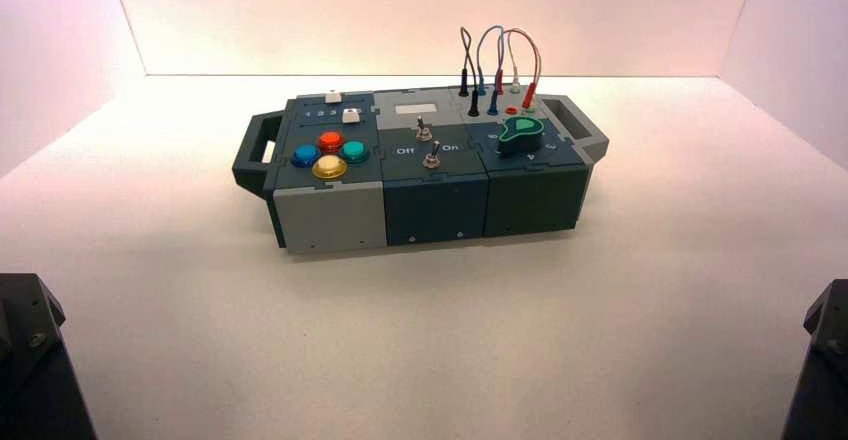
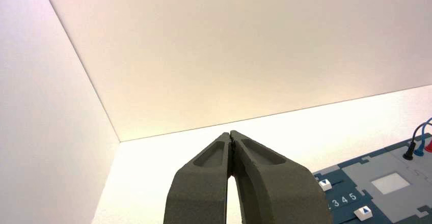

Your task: Insert the red wire.

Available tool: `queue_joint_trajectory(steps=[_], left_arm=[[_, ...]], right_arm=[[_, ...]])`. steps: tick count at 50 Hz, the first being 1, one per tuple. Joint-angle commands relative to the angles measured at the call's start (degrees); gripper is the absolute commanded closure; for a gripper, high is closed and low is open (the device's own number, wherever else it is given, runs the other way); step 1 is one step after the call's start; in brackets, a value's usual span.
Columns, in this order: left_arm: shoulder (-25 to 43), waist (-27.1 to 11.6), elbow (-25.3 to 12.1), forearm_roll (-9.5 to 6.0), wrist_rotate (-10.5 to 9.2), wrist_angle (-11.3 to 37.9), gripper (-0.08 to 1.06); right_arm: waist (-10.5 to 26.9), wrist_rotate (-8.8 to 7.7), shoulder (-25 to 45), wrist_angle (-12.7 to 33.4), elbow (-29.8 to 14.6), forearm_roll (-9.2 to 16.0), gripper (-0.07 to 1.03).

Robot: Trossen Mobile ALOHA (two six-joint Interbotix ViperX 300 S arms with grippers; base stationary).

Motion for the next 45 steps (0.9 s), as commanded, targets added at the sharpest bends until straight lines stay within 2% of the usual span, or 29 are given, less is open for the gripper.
queue_joint_trajectory(steps=[1,8,28,38,45], left_arm=[[0.8,0.5,-1.1,0.26,-0.09,-0.4,1.01],[1.1,0.5,-1.2,0.70,0.26,-0.4,1.01],[4.0,0.5,-1.7,0.70,0.35,-0.3,1.01],[4.7,0.4,-2.4,1.05,0.53,2.5,1.01],[4.8,0.5,-2.9,1.32,1.05,4.0,1.01]], right_arm=[[-0.3,-0.09,-0.1,0.9,-0.5,0.0,0.25],[-0.2,-0.09,0.3,1.1,-0.5,0.0,0.25],[-0.2,-0.09,4.6,1.4,-1.8,0.0,0.25],[0.1,-0.09,5.7,5.4,-3.3,0.4,0.25],[0.8,0.00,5.8,9.1,-4.3,1.7,0.25]])
